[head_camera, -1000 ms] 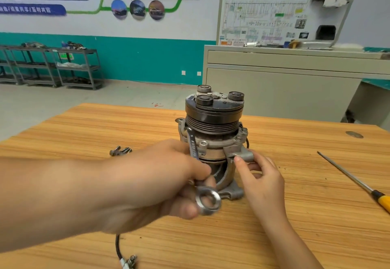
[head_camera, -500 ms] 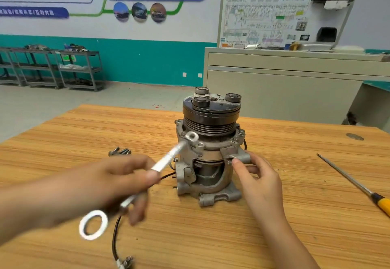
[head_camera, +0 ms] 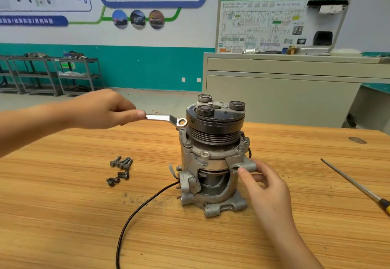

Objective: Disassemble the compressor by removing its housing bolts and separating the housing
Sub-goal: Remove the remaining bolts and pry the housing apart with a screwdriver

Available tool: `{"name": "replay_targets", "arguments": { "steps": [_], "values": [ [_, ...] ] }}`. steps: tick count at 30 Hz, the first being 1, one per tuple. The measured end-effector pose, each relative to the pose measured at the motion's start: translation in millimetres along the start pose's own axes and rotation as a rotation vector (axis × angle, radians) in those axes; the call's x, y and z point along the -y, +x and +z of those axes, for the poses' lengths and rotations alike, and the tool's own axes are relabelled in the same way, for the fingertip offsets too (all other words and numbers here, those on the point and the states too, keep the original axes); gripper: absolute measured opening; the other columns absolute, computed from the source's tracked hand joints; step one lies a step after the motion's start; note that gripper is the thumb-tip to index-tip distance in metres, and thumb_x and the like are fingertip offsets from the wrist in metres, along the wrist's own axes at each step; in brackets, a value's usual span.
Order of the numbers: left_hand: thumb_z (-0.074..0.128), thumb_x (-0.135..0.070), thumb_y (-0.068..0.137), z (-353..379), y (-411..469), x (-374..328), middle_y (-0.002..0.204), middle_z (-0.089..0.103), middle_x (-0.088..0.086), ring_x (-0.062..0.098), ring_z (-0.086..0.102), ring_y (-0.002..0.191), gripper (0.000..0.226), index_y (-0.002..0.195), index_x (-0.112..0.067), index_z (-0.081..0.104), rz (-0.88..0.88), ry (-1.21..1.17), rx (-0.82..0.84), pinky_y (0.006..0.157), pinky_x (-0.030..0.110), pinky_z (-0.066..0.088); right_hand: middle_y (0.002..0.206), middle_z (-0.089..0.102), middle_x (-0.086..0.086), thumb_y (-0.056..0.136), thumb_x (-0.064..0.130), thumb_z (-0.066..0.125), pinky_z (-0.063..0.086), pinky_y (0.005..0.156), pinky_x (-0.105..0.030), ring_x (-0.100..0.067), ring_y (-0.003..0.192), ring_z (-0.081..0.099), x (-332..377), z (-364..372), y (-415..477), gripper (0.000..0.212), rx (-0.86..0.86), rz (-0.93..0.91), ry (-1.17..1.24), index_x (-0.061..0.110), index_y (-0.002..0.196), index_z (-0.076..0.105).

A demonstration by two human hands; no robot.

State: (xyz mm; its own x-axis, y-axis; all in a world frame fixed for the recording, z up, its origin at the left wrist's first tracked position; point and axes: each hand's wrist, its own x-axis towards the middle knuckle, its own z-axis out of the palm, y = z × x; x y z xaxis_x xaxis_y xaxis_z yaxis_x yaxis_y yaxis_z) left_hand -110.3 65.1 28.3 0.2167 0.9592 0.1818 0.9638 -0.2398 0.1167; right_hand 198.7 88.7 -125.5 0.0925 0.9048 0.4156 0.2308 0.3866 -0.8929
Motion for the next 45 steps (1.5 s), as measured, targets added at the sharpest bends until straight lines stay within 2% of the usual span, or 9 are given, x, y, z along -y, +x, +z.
{"name": "replay_targets", "arguments": {
  "steps": [6,12,15,18,22,24,33,37,45],
  "values": [
    [0.003,-0.100,0.050,13,21,2,0.038,0.039,-0.006,0.004,0.040,0.039,0.100,0.056,-0.014,0.053,0.056,-0.004,-0.009,0.047,0.014,0.034,0.095,0.062,0.007,0.080,0.026,0.066,0.039,0.058,-0.002,0.009,0.074,0.054,4,-2,0,0.027,0.016,0.015,0.012,0.024,0.107,0.058],
    [-0.006,-0.097,0.052,20,30,4,0.040,0.034,-0.005,0.005,0.042,0.042,0.107,0.057,-0.009,0.056,0.123,0.085,0.023,0.049,0.016,0.033,0.096,0.063,0.007,0.081,0.024,0.066,0.040,0.058,-0.002,0.007,0.071,0.055,7,-3,-1,0.025,0.039,0.028,0.025,0.023,0.105,0.060],
    [-0.015,-0.090,0.059,18,31,2,0.038,0.032,-0.005,0.003,0.047,0.049,0.089,0.052,-0.028,0.048,0.199,0.129,-0.064,0.045,0.018,0.023,0.095,0.063,0.006,0.081,0.022,0.066,0.041,0.058,-0.003,0.008,0.069,0.055,8,-3,-1,0.022,0.044,0.028,0.034,0.027,0.100,0.058],
    [-0.018,-0.085,0.065,16,34,-1,0.036,0.030,-0.005,0.011,0.031,0.033,0.070,0.049,-0.039,0.032,0.241,0.145,-0.100,0.045,0.019,0.020,0.096,0.063,0.006,0.081,0.024,0.066,0.042,0.059,-0.004,0.005,0.071,0.056,5,-2,-1,0.026,0.049,0.039,0.039,0.024,0.106,0.059],
    [-0.010,-0.073,0.076,13,47,-7,0.041,0.036,-0.008,0.006,0.029,0.037,0.092,0.060,-0.017,0.061,0.287,0.242,-0.112,0.045,0.019,0.022,0.095,0.060,0.011,0.080,0.023,0.065,0.042,0.060,-0.006,0.003,0.069,0.055,3,0,-2,0.024,0.024,0.010,0.053,0.026,0.103,0.058],
    [-0.017,-0.075,0.074,10,54,-11,0.045,0.040,-0.004,0.008,0.030,0.038,0.102,0.062,-0.009,0.060,0.308,0.307,-0.102,0.045,0.020,0.023,0.096,0.058,0.014,0.081,0.023,0.065,0.043,0.060,-0.007,0.002,0.069,0.055,3,2,-2,0.023,0.021,-0.012,0.043,0.035,0.098,0.055],
    [0.016,-0.048,0.096,-1,29,-31,0.053,0.046,-0.002,0.010,0.043,0.048,0.053,0.059,-0.023,0.043,-0.031,0.421,0.002,0.048,0.024,0.029,0.096,0.063,-0.004,0.081,0.031,0.062,0.043,0.057,-0.007,-0.008,0.075,0.060,2,3,-3,0.025,0.040,0.031,0.043,0.041,0.100,0.050],
    [0.022,-0.043,0.099,5,17,-38,0.058,0.051,0.003,0.013,0.048,0.052,0.056,0.067,-0.012,0.056,-0.161,0.350,0.095,0.052,0.022,0.034,0.098,0.065,-0.003,0.082,0.034,0.062,0.043,0.058,-0.012,-0.011,0.080,0.063,1,4,-4,0.029,0.039,0.075,0.078,0.035,0.110,0.054],
    [0.021,-0.045,0.099,16,-28,-75,0.042,0.044,-0.004,0.010,0.039,0.036,0.060,0.059,-0.012,0.051,-0.402,0.078,0.228,0.048,0.021,0.035,0.084,0.066,-0.006,0.080,0.036,0.065,0.043,0.059,-0.022,-0.020,0.074,0.063,0,4,-3,0.042,0.032,0.114,0.108,0.023,0.119,0.056]
  ]
}}
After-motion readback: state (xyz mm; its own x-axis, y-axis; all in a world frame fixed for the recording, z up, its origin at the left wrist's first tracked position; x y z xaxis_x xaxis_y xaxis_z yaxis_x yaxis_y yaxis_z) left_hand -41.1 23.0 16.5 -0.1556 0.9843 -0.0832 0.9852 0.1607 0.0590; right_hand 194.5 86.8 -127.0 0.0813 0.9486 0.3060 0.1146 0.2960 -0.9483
